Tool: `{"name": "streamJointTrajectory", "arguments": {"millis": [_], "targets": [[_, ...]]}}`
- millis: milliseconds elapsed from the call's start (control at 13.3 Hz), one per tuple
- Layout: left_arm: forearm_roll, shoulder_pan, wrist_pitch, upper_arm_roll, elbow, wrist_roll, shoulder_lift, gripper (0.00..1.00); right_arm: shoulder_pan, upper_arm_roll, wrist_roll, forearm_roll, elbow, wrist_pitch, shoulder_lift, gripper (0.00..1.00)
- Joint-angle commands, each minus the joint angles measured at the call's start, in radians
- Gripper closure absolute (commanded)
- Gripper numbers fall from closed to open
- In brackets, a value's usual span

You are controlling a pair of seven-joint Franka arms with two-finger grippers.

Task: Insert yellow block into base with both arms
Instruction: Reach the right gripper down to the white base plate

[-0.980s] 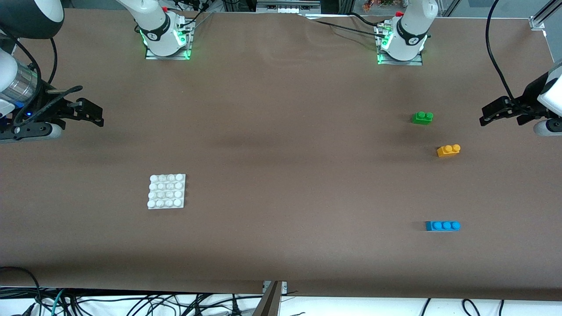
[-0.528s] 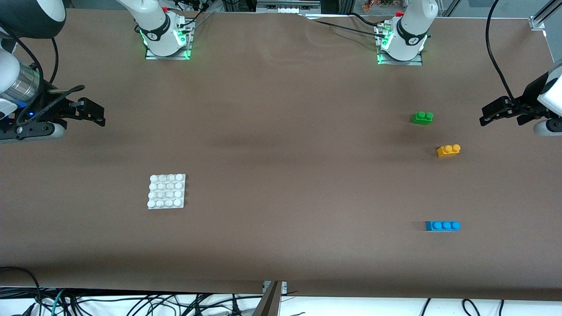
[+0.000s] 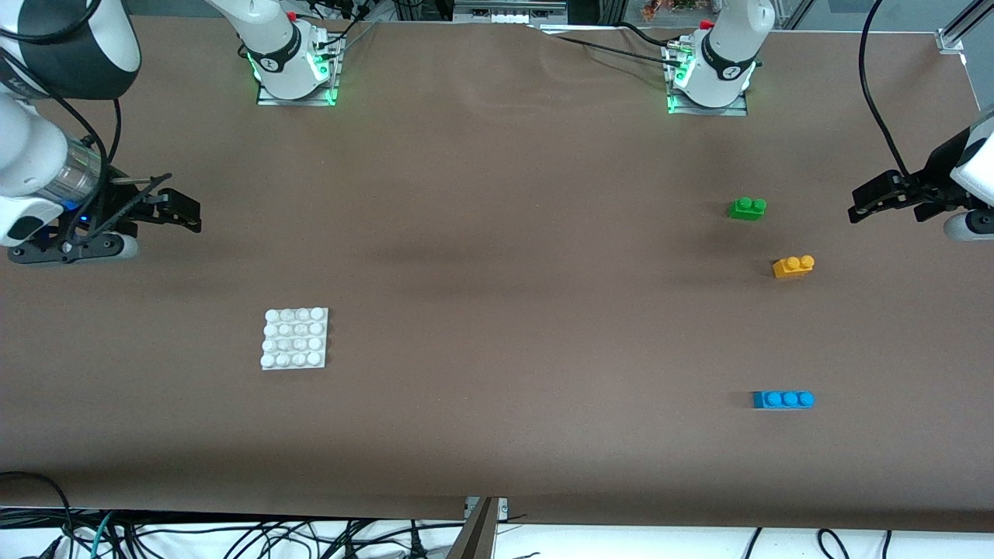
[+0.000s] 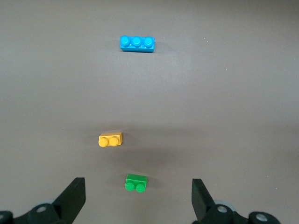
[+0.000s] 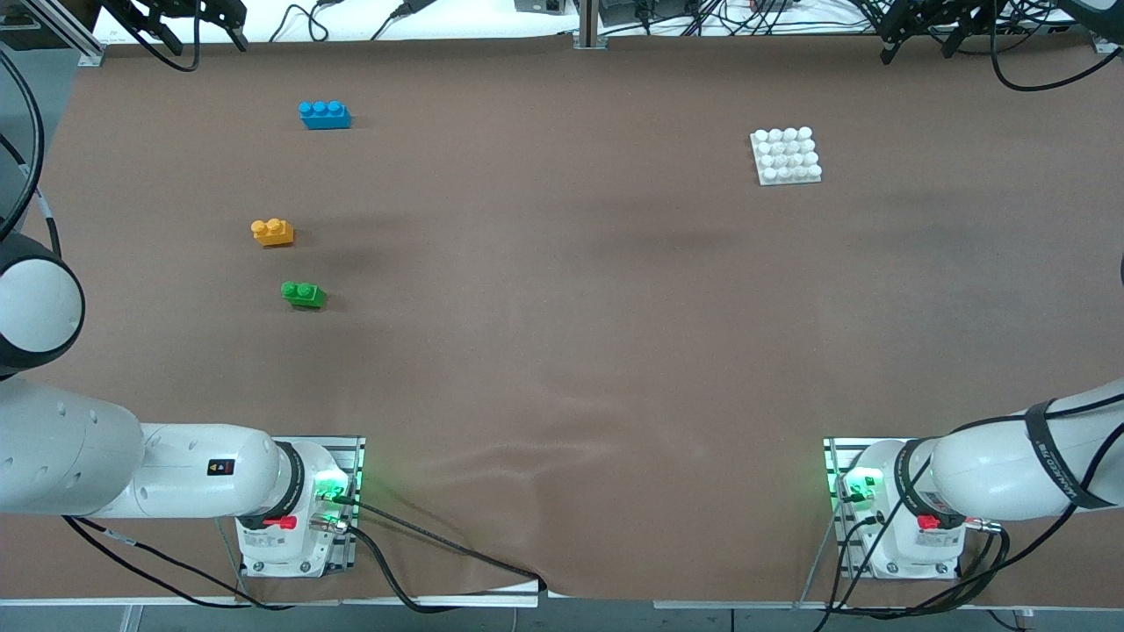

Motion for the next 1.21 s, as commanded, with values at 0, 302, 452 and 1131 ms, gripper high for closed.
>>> {"name": "streamJointTrajectory", "arguments": {"millis": [0,302,452,1131], "targets": [[-0.019,-0.003,-0.026,0.007,0.036,0.008,0.016,0.00,-0.003,0.002,0.008,0.005,-0.014,0.007,-0.020,0.00],[-0.019,-0.003,-0.026,0.007,0.036,0.008,0.014,0.00,-0.003,0.002,0.008,0.005,-0.014,0.000,-0.021,0.00],[-0.019,-0.003,-0.026,0.007,0.036,0.008,0.014,0.00,-0.003,0.002,0.008,0.005,-0.017,0.023,-0.001,0.00],[-0.019,-0.003,-0.028,0.007,0.036,0.008,0.014,0.00,-0.004,0.002,0.008,0.065,-0.152,0.431,0.227,0.00]]}}
